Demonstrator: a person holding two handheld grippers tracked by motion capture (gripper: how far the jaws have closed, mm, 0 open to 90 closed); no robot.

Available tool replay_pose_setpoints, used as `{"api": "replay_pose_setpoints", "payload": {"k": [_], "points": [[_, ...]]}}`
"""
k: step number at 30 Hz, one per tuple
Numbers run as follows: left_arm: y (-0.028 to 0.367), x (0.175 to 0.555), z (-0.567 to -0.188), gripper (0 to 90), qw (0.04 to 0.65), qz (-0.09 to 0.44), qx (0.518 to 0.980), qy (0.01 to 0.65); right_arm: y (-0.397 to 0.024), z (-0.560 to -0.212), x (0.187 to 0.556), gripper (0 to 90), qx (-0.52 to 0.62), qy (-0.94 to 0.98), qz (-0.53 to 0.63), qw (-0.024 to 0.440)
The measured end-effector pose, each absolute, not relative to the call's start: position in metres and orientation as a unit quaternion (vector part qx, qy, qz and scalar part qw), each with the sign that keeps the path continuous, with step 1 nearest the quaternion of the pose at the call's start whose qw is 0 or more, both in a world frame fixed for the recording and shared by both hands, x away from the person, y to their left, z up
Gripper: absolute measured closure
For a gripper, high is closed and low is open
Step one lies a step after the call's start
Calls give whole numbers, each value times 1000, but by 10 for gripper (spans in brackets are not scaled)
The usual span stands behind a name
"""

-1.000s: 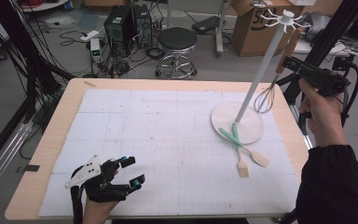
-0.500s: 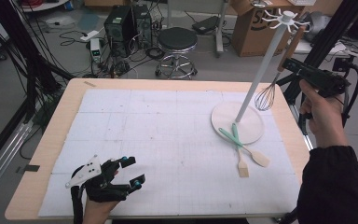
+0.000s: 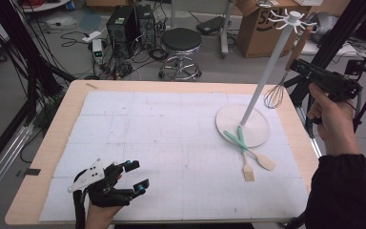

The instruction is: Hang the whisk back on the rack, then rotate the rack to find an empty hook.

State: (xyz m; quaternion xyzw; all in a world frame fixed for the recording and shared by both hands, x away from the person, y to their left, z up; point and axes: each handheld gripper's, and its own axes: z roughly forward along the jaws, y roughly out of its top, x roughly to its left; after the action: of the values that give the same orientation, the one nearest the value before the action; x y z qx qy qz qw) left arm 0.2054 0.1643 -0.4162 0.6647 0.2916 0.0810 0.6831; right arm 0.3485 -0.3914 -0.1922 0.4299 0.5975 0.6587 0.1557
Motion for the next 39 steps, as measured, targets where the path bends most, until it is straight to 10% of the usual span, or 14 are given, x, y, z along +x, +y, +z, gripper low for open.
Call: {"api": "replay_pose_setpoints", "payload": {"k": [17,27,39], "points": [[161,207,-416,246,683,78,665,292,-385,-173,332,539,393,586,695,139],[162,207,-417,246,685,75,663,290,-385,-154,342,893,409,582,686,153],[162,209,-418,253,684,73,665,290,-378,-144,353,898,422,598,653,196]]}}
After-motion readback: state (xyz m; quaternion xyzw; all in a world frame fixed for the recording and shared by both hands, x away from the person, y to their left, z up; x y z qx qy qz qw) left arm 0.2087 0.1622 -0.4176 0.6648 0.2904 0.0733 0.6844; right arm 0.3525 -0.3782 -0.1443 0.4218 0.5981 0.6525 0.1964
